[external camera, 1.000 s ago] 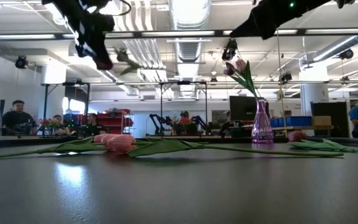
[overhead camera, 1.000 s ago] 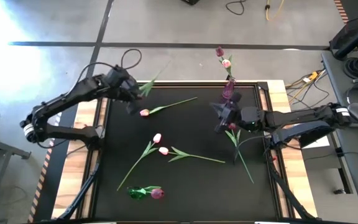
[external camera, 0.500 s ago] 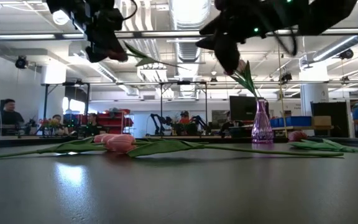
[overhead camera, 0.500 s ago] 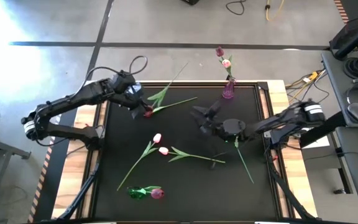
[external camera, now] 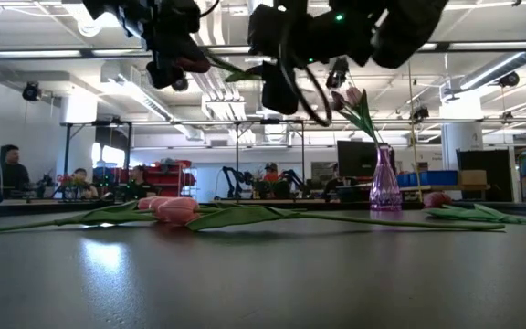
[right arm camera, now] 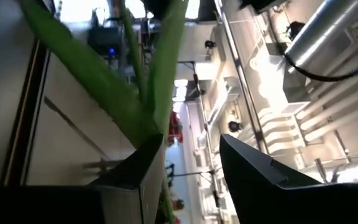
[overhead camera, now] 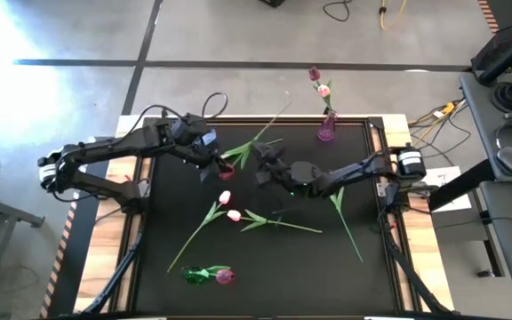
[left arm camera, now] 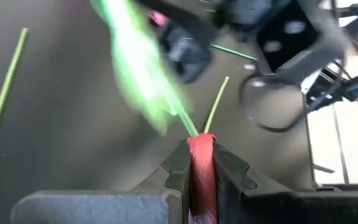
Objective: Sort flowers into vase by color
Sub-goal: Put the red flower into the green vase
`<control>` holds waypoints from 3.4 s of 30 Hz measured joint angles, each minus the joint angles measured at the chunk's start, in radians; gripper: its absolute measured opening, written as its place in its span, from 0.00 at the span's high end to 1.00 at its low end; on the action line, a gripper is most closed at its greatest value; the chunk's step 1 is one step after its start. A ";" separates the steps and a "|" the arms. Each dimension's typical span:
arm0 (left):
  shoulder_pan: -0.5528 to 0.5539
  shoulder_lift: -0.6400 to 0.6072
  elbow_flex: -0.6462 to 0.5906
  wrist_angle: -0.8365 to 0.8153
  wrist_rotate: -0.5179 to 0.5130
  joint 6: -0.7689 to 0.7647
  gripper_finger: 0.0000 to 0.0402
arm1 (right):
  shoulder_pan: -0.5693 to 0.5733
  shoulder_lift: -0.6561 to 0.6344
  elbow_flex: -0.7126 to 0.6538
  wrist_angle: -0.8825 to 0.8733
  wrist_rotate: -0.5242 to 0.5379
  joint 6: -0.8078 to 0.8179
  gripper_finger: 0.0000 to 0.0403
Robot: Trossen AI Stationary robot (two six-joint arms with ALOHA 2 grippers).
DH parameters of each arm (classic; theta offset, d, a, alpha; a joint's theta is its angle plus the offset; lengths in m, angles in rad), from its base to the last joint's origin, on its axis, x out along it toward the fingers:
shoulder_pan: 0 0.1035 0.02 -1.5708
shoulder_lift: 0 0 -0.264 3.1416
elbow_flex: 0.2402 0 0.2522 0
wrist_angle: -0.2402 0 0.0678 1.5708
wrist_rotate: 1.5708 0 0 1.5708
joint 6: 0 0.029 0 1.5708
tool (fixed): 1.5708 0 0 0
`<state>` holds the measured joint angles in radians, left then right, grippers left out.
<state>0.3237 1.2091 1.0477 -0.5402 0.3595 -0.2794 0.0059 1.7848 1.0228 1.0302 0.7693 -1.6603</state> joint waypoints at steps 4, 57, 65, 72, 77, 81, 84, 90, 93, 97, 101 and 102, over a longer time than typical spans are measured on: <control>-0.029 -0.008 0.000 0.004 -0.001 -0.003 0.93 | -0.005 0.037 0.042 -0.010 0.020 -0.085 0.63; -0.109 -0.064 0.001 0.088 -0.046 0.001 0.79 | 0.039 0.014 0.064 -0.030 0.069 -0.014 0.97; -0.114 -0.086 0.001 0.104 -0.099 0.135 0.58 | 0.039 0.014 0.061 -0.031 0.069 -0.010 0.97; -0.152 -0.150 -0.004 0.109 -0.265 0.289 0.49 | 0.031 0.014 0.035 -0.057 0.062 0.115 0.97; -0.178 -0.229 -0.101 0.210 -0.295 0.333 0.49 | 0.019 0.009 0.002 -0.058 0.056 0.236 0.97; -0.179 -0.318 -0.222 0.342 -0.299 0.354 0.49 | 0.010 -0.014 -0.028 -0.058 0.041 0.359 0.97; -0.179 -0.382 -0.320 0.454 -0.299 0.375 0.49 | -0.002 -0.053 -0.045 -0.101 0.036 0.460 0.97; -0.179 -0.452 -0.503 0.707 -0.300 0.417 0.49 | -0.061 -0.206 -0.056 -0.387 -0.138 0.827 0.97; -0.179 -0.451 -0.573 0.821 -0.300 0.417 0.49 | -0.101 -0.289 -0.049 -0.521 -0.318 1.039 0.97; -0.179 -0.414 -0.631 0.957 -0.300 0.402 0.49 | -0.145 -0.364 -0.049 -0.563 -0.508 1.228 0.97; -0.179 -0.357 -0.644 1.035 -0.300 0.395 0.49 | -0.157 -0.393 -0.049 -0.560 -0.618 1.313 0.97; -0.179 -0.341 -0.644 1.040 -0.300 0.395 0.49 | -0.157 -0.394 -0.049 -0.561 -0.624 1.327 0.97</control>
<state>0.1444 0.8679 0.4038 0.5003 0.0593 0.1154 -0.1509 1.3911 0.9737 0.4687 0.1450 -0.3329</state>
